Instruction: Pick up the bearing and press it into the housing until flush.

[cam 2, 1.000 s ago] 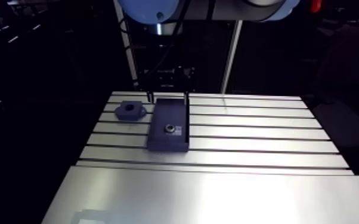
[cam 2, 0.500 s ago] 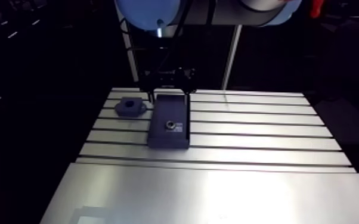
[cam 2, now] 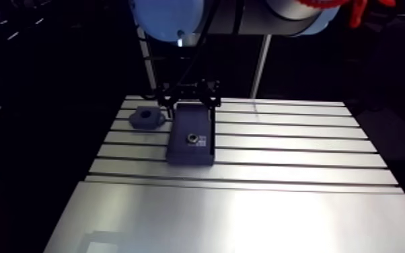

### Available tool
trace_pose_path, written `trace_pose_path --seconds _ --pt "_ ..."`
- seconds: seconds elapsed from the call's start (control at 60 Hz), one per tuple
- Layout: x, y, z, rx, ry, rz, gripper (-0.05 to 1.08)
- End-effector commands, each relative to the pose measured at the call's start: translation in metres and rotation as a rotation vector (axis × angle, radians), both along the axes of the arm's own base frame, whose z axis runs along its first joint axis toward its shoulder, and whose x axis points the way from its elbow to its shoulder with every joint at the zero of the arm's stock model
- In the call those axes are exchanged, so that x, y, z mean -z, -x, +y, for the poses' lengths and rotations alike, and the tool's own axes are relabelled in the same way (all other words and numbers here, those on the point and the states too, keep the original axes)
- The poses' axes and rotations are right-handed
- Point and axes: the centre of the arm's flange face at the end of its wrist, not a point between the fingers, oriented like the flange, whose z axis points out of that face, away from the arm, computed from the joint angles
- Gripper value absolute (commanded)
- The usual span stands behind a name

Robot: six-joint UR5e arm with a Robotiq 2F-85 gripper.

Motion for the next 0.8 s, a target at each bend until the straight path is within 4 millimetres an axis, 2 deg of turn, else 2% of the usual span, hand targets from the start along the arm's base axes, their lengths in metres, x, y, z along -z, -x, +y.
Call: trace_pose_path --seconds 0.017,0.267,0.8 --pt "0.01 0.0 0.001 -0.006 0.001 0.03 0.07" --pt "0.023 -0.007 0.0 -0.009 0.001 0.004 0.16" --pt "0.042 -0.007 0.001 -0.026 0.003 0.021 0.31"
